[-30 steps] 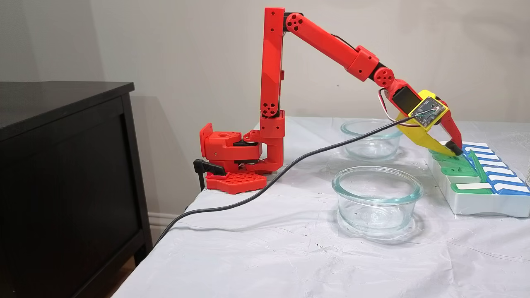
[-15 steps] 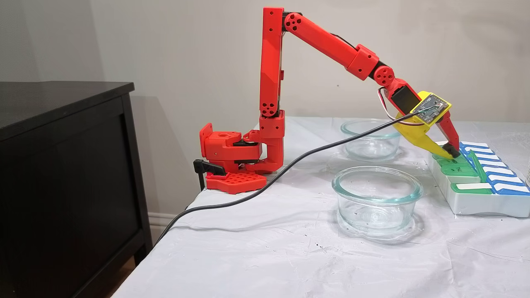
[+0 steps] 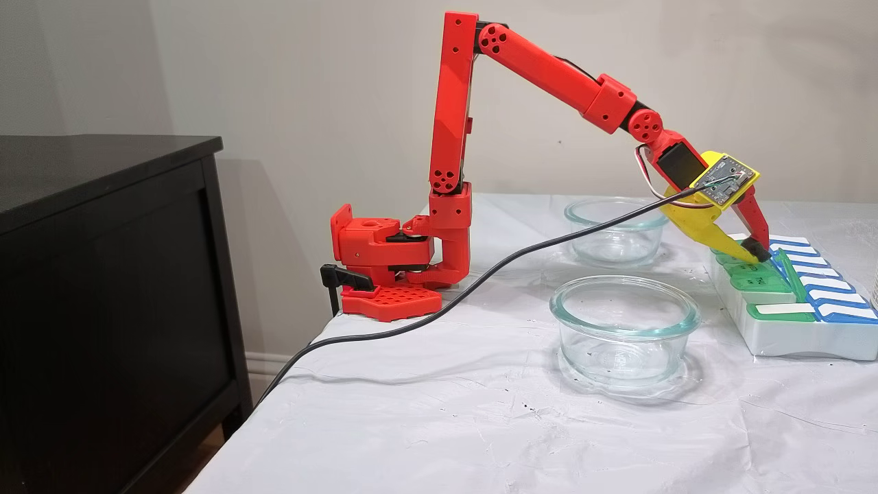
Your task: Sort medicines into box.
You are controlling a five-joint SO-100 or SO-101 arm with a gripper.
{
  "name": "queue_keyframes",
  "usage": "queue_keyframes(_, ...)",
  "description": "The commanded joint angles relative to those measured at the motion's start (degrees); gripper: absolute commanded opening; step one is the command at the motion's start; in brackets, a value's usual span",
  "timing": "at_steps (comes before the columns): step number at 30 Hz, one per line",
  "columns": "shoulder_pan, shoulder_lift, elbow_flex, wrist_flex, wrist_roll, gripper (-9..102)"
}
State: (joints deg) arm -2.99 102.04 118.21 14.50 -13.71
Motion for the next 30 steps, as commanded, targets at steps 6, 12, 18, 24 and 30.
queue_keyframes(6,2.29,4.92,-1.76,-2.81,-1.32,0)
queue_keyframes(12,3.43,5.01,-1.93,-3.52,2.55,0)
queue_keyframes(18,3.34,5.01,-2.2,3.43,6.59,0)
queue_keyframes(24,0.09,8.96,3.69,-2.29,-3.96,0)
queue_keyframes(30,-0.44,11.78,4.83,-10.37,-7.65,0)
